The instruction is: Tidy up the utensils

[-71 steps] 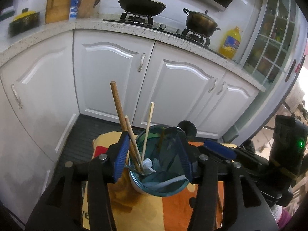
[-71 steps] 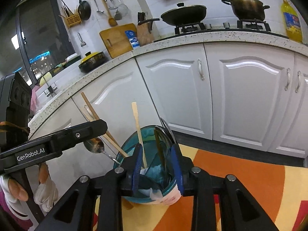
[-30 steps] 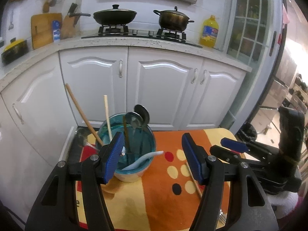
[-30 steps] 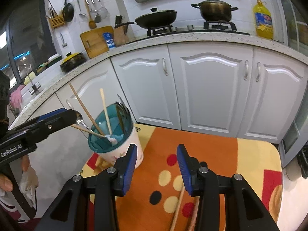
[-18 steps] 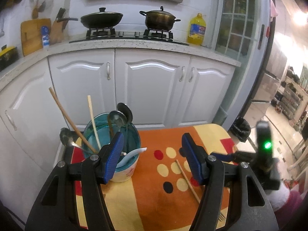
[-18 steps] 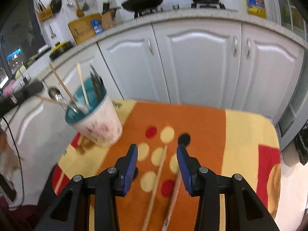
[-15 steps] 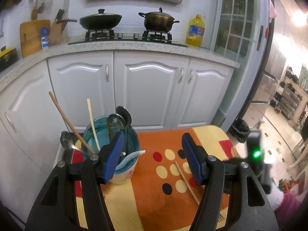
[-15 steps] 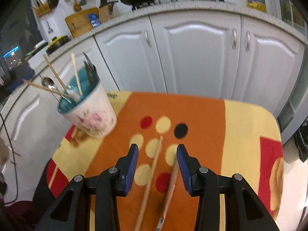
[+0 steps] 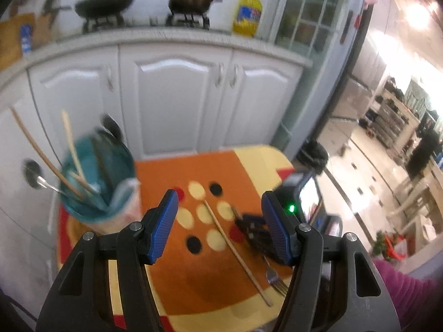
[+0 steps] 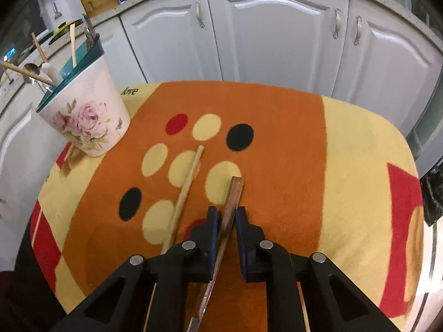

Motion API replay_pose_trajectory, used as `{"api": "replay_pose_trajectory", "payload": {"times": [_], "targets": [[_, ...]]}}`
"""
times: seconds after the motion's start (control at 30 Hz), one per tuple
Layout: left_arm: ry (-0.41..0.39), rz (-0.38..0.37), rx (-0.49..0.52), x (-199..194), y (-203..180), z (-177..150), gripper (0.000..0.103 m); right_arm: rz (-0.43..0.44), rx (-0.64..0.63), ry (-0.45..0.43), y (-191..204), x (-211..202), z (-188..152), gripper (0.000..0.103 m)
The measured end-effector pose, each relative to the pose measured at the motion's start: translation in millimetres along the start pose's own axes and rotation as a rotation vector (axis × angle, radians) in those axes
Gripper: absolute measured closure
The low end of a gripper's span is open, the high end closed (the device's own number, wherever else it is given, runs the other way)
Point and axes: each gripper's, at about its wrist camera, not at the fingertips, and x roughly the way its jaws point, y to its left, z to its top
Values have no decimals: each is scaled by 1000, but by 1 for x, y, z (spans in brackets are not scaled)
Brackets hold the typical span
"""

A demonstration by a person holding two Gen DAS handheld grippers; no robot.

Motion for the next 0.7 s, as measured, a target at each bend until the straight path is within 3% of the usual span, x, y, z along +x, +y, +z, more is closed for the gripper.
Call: {"api": "replay_pose_trajectory", "payload": {"times": [0.23, 0.43, 0.7], "targets": [[195, -10, -50, 80, 1, -21, 41, 37, 96, -8, -28, -7, 0, 91], [283, 28, -121, 134, 15, -26, 41, 50, 90, 5, -30, -6, 2, 91], [363, 56, -87, 176, 12, -28, 41, 71, 89, 3, -32, -5, 3, 90]]}}
